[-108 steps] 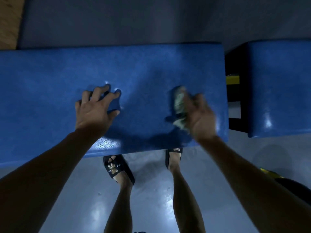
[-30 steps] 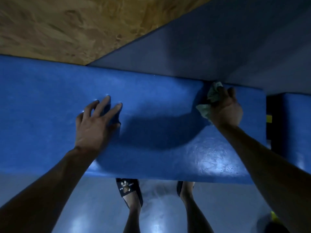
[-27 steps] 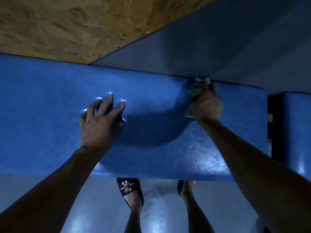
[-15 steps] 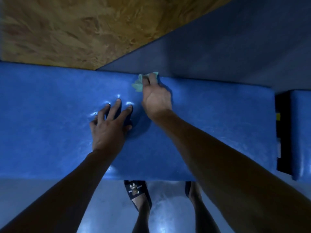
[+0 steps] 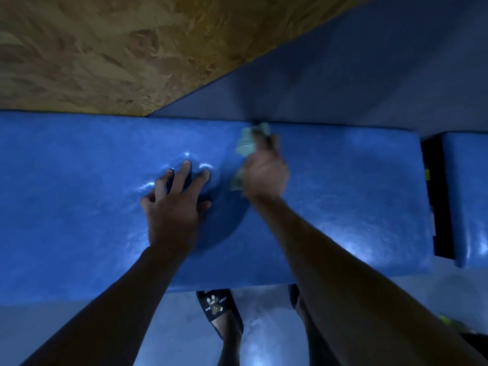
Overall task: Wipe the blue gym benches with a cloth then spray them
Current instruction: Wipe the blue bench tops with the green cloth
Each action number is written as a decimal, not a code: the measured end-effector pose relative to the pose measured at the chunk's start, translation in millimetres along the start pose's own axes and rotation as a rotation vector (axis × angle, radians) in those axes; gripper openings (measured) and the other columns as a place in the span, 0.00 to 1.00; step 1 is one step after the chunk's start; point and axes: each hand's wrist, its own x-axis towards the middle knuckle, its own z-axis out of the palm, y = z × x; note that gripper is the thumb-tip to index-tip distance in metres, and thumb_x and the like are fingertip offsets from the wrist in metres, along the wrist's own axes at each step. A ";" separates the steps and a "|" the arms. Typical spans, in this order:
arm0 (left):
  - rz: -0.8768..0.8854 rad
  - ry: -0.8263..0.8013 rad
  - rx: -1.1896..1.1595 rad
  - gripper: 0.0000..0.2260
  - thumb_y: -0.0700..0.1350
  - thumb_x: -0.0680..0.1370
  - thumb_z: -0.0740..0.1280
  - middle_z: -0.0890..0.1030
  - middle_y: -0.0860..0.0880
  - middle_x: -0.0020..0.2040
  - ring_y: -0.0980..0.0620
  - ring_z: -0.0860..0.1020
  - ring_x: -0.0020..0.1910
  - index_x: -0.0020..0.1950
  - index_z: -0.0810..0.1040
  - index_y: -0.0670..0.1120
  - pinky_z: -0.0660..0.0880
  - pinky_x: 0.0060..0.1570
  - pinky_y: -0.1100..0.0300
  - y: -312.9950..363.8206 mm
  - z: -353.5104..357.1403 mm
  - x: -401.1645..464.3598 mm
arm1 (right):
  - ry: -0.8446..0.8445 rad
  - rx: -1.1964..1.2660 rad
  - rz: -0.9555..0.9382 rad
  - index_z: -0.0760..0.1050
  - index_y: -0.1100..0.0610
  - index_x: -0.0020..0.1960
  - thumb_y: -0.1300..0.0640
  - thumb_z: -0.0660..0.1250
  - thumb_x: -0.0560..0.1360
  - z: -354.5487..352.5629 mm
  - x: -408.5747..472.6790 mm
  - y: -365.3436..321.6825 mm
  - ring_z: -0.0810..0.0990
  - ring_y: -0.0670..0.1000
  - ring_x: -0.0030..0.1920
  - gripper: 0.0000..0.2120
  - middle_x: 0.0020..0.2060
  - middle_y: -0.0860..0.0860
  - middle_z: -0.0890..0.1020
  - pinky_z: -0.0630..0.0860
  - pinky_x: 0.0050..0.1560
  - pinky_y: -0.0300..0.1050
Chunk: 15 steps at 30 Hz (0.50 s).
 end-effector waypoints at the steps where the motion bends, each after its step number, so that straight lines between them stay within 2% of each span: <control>1: 0.005 0.011 0.021 0.23 0.53 0.74 0.71 0.69 0.53 0.76 0.41 0.67 0.70 0.69 0.74 0.57 0.68 0.54 0.43 -1.0 0.3 0.5 | -0.032 -0.018 -0.121 0.75 0.50 0.69 0.56 0.67 0.73 12.8 -13.0 -20.5 0.82 0.62 0.43 0.24 0.64 0.57 0.77 0.78 0.40 0.49; 3: 0.030 0.039 0.062 0.21 0.56 0.73 0.68 0.72 0.52 0.74 0.41 0.69 0.69 0.65 0.77 0.54 0.68 0.51 0.45 -2.5 2.3 0.5 | -0.088 -0.097 -0.348 0.79 0.49 0.65 0.51 0.72 0.70 22.8 -28.8 -40.9 0.81 0.56 0.33 0.23 0.56 0.54 0.80 0.75 0.28 0.44; 4: 0.044 0.044 0.075 0.21 0.56 0.72 0.69 0.72 0.52 0.74 0.41 0.70 0.69 0.64 0.78 0.53 0.68 0.50 0.45 -3.4 4.2 -0.1 | -0.096 -0.142 -0.446 0.79 0.48 0.64 0.48 0.71 0.69 20.2 -27.6 -37.3 0.80 0.55 0.32 0.23 0.55 0.52 0.80 0.73 0.26 0.43; 6: 0.052 0.054 0.064 0.22 0.54 0.73 0.73 0.71 0.52 0.76 0.40 0.69 0.70 0.66 0.77 0.55 0.68 0.51 0.44 -5.4 6.7 -1.8 | -0.105 -0.220 -0.598 0.78 0.47 0.66 0.39 0.67 0.70 1.6 -15.0 -12.5 0.80 0.56 0.34 0.27 0.55 0.52 0.81 0.75 0.30 0.45; 7: 0.051 0.055 0.047 0.24 0.53 0.73 0.74 0.70 0.52 0.76 0.40 0.69 0.70 0.68 0.75 0.57 0.69 0.52 0.43 -5.4 6.8 -1.9 | -0.116 -0.249 -0.605 0.76 0.47 0.69 0.35 0.65 0.70 -11.0 -6.0 8.0 0.82 0.58 0.38 0.31 0.57 0.53 0.80 0.78 0.35 0.47; 9: 0.039 0.041 0.024 0.26 0.53 0.74 0.74 0.68 0.52 0.77 0.40 0.67 0.72 0.71 0.73 0.60 0.68 0.55 0.42 -4.3 5.9 -2.1 | -0.138 -0.271 -0.434 0.70 0.45 0.74 0.34 0.59 0.71 -43.9 7.2 53.0 0.82 0.62 0.47 0.33 0.60 0.53 0.78 0.79 0.44 0.51; 11: 0.026 0.007 0.019 0.26 0.54 0.75 0.72 0.66 0.53 0.78 0.41 0.65 0.73 0.73 0.71 0.61 0.67 0.56 0.42 -2.8 4.5 -1.5 | -0.050 -0.214 -0.181 0.70 0.44 0.73 0.37 0.52 0.71 -74.3 12.3 97.1 0.81 0.64 0.48 0.33 0.59 0.55 0.76 0.77 0.45 0.54; 13: 0.017 -0.026 0.015 0.26 0.55 0.76 0.71 0.64 0.53 0.79 0.42 0.63 0.74 0.73 0.69 0.61 0.66 0.58 0.41 -2.9 4.7 -0.9 | 0.029 -0.189 0.009 0.70 0.44 0.74 0.44 0.53 0.69 -87.1 7.1 115.9 0.80 0.66 0.46 0.33 0.58 0.57 0.73 0.75 0.44 0.55; 15: 0.020 -0.035 0.021 0.26 0.54 0.77 0.70 0.63 0.53 0.79 0.42 0.61 0.74 0.74 0.69 0.61 0.66 0.59 0.40 -2.2 4.1 -1.7 | 0.086 -0.145 0.144 0.68 0.44 0.75 0.51 0.55 0.67 -70.3 -1.0 108.4 0.79 0.66 0.46 0.35 0.61 0.57 0.72 0.75 0.45 0.56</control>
